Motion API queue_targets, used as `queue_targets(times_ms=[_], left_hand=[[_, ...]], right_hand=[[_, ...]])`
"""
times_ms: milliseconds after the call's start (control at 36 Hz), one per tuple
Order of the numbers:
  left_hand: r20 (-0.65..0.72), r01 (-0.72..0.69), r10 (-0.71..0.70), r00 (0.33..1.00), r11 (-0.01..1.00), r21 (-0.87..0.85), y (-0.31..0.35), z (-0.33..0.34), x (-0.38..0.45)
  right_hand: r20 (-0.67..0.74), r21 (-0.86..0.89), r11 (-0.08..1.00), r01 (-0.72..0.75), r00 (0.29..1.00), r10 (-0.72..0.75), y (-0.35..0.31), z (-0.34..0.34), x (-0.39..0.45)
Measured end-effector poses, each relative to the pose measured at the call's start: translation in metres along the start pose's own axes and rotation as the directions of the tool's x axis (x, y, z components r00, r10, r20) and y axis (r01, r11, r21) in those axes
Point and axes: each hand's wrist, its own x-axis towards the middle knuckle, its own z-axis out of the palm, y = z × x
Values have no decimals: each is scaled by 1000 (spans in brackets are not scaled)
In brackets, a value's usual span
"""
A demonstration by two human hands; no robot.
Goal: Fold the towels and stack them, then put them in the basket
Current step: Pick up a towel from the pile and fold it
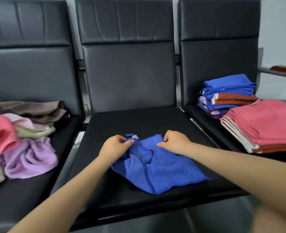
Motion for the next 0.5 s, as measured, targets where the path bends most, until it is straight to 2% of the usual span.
queue_targets(times_ms=[111, 139, 194, 250, 278, 361, 500], left_hand=[[15, -46, 46, 999, 999, -1, -2, 6, 5], [8, -42, 43, 999, 996, -76, -2, 6, 7], [-26, -14, 5, 1000, 940, -340, 1, 2, 9], [-63, 10, -56, 996, 823, -568, 5, -9, 9], [-66, 20, -78, 995, 782, -624, 6, -16, 8], [-55, -5, -43, 998, 741, -671, 7, -26, 0], [-67, -96, 72, 995, 839, -535, 9, -19, -11]], right_hand=[[20, -30, 1000, 7, 1000, -6, -7, 6, 5], [-11, -25, 1000, 6, 1000, -7, -5, 9, 4], [-92, 70, 998, -3, 996, 10, 2, 15, 3], [-151, 301, 954, 12, 988, 35, 8, 14, 4], [-175, 423, 906, 32, 984, 46, 9, 10, 4], [-239, 595, 798, 98, 969, 59, 6, -5, 1], [-257, 690, 714, 121, 963, 85, 2, -14, -1]])
